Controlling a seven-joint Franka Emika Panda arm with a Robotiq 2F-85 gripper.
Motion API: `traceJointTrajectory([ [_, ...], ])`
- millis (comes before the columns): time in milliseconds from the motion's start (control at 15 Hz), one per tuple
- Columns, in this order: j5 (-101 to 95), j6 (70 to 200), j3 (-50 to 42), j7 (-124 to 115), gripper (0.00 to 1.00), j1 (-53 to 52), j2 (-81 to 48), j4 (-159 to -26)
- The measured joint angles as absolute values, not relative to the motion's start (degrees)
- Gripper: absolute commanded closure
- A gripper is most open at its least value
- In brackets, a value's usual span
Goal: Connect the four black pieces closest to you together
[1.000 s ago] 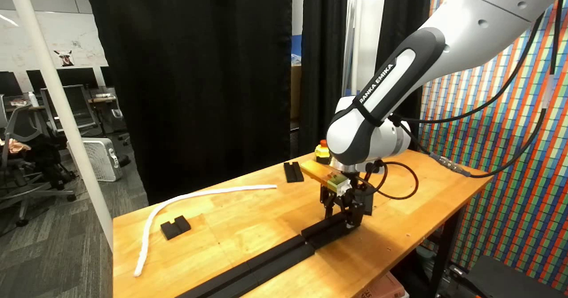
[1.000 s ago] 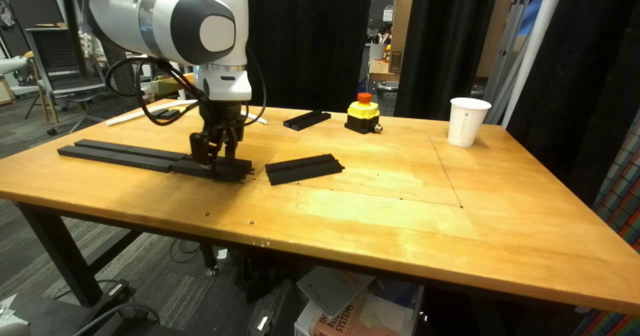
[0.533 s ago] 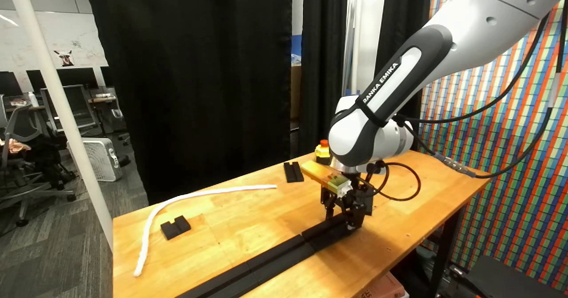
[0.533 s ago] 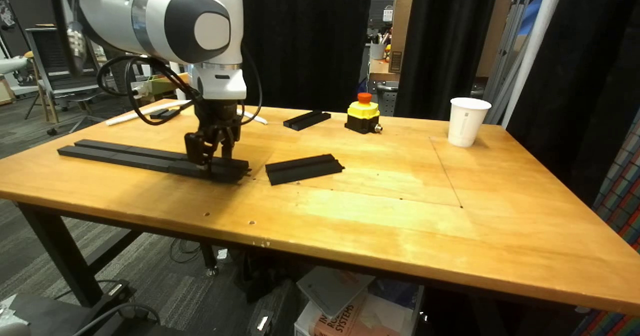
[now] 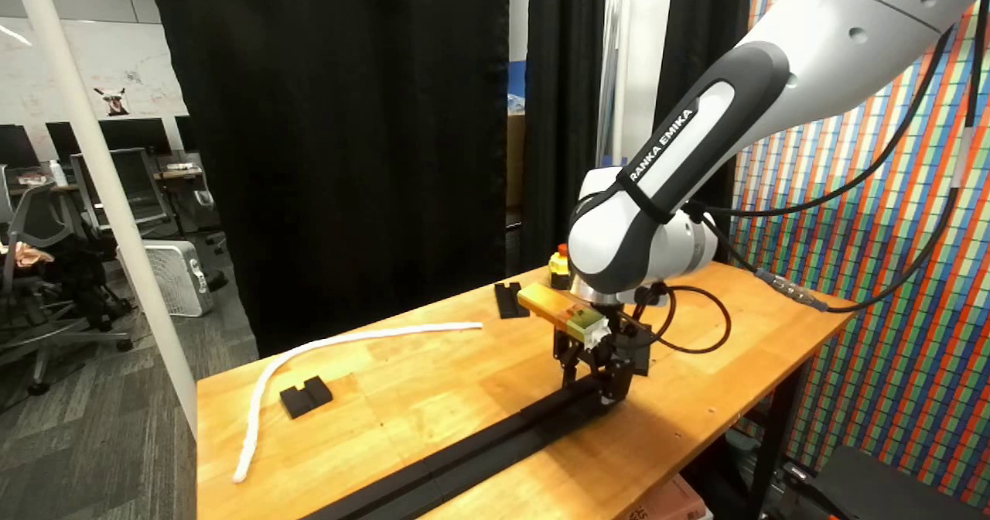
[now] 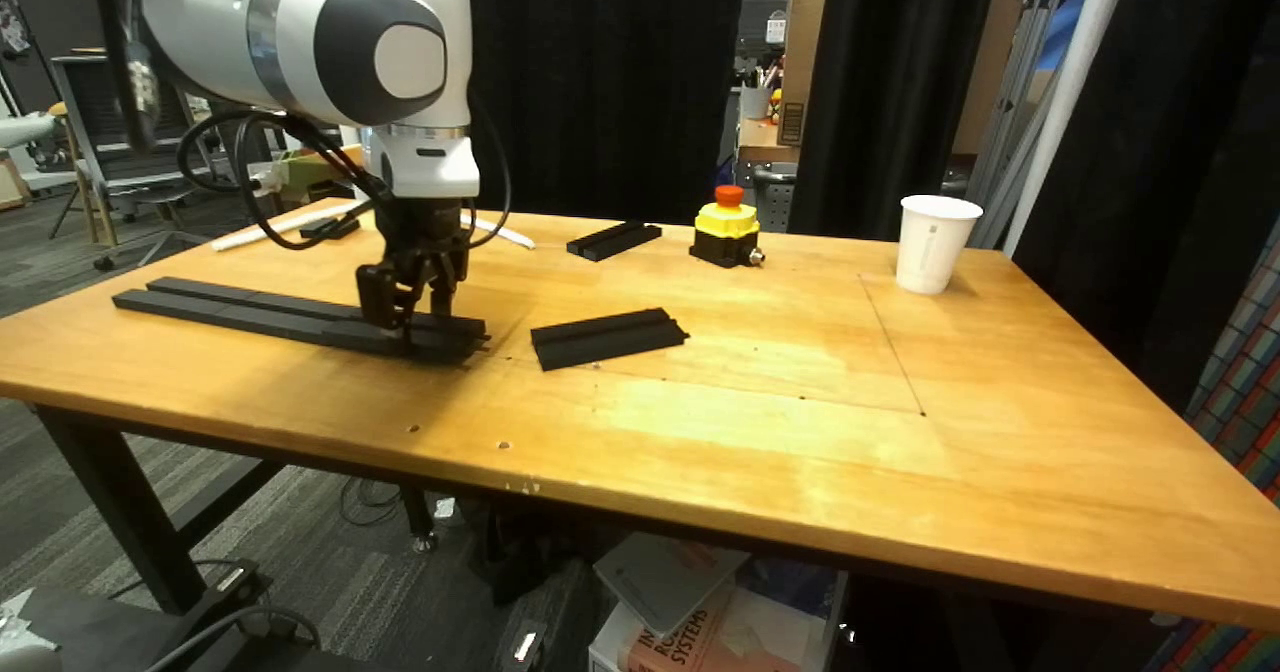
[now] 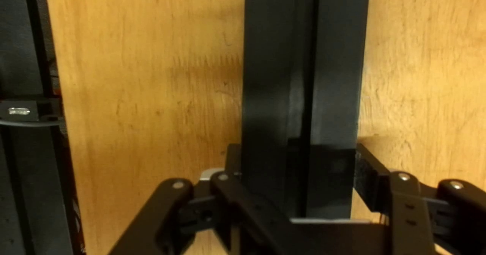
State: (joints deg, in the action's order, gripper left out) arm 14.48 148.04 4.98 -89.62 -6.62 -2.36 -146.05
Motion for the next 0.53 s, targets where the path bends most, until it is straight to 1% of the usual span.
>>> traceJointTrajectory([
  [533,14.96,149.92,4.98,-89.64,0.54,-6.62,-2.37,-146.04],
])
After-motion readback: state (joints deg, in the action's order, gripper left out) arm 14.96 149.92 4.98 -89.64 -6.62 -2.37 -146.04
